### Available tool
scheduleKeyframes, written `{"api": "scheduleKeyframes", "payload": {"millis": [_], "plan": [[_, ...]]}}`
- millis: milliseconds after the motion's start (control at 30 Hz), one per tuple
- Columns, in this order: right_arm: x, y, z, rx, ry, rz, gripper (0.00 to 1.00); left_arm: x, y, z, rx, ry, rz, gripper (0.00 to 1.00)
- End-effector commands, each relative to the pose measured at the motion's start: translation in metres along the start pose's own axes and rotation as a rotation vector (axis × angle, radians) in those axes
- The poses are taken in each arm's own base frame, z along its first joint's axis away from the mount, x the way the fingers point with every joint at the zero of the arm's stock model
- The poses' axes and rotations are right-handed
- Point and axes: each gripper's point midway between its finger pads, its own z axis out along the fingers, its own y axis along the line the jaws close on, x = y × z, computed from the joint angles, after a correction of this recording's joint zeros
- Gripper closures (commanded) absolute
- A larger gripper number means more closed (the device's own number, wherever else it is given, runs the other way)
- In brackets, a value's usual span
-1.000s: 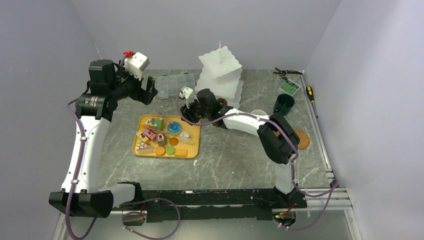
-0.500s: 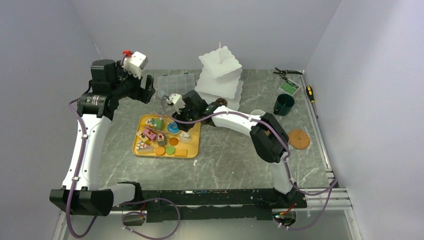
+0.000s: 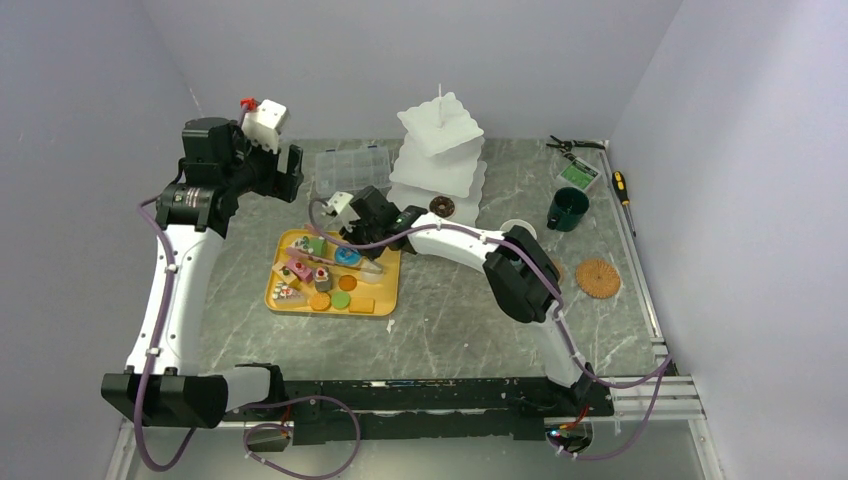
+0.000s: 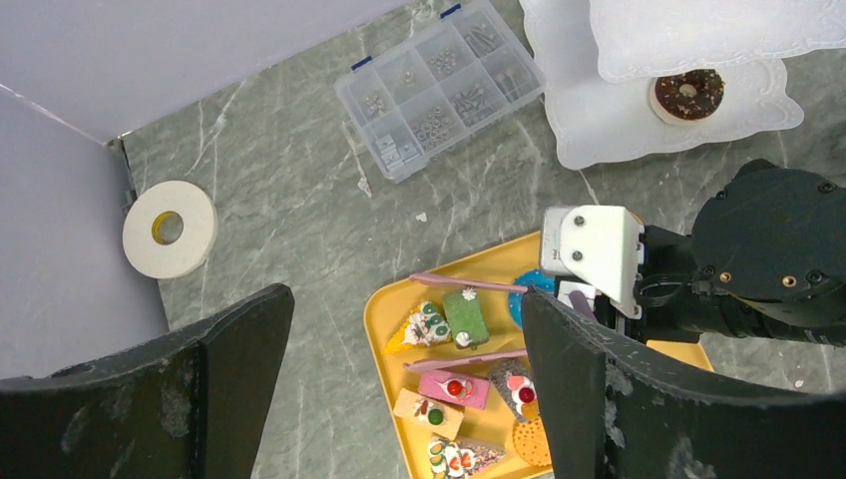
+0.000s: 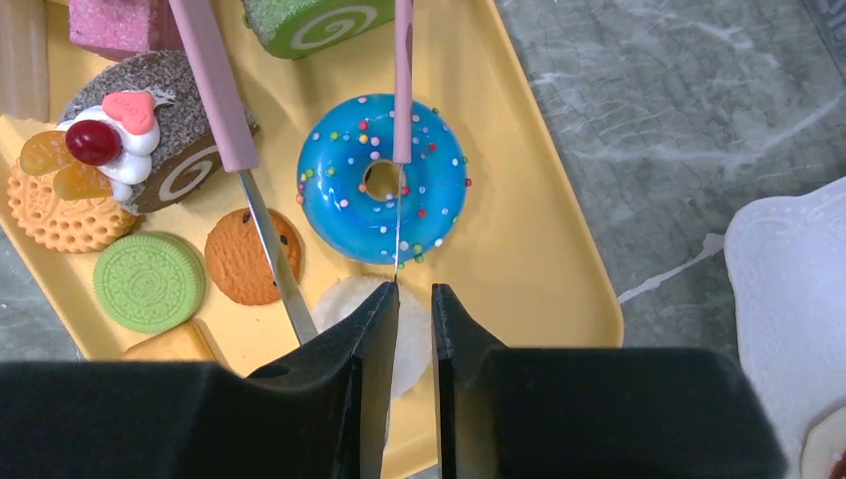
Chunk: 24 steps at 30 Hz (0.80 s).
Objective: Serve the afternoon tea
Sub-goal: Pick up the clamp from the tray.
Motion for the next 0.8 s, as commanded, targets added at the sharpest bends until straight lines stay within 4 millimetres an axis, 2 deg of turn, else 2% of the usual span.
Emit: {"api": "scheduleKeyframes", "payload": {"millis": [0,167,300,400,500,633,767], "plan": [[-0.004,0.002,-0.004,0.016,0.008,-0.020,0.76,-0.013,0.005,0.000,-0.018,-0.041,-0.011,0.10],[-0.016,0.005,-0.016,0.003,-0.042,-0.011,0.76,-0.014,0.004,0.000,-0.010,-0.044,-0.014,0.10],[-0.036,0.009,-0.032,-0.008,-0.107,-0.011,0.69,-0.017,0.005,-0.001,-0.012,-0.053,-0.012,0.10],[-0.045,0.013,-0.038,-0.016,-0.132,-0.016,0.64,-0.020,0.006,-0.002,-0.017,-0.063,-0.006,0.10],[-0.044,0.020,-0.036,-0.029,-0.120,-0.026,0.62,-0.022,0.006,-0.003,-0.015,-0.066,-0.004,0.10],[-0.032,0.025,-0.028,-0.034,-0.086,-0.028,0.62,-0.023,0.006,-0.002,-0.015,-0.066,-0.003,0.10],[-0.020,0.020,-0.022,-0.001,-0.057,-0.028,0.67,-0.022,0.006,-0.003,-0.018,-0.066,-0.003,0.10]]}}
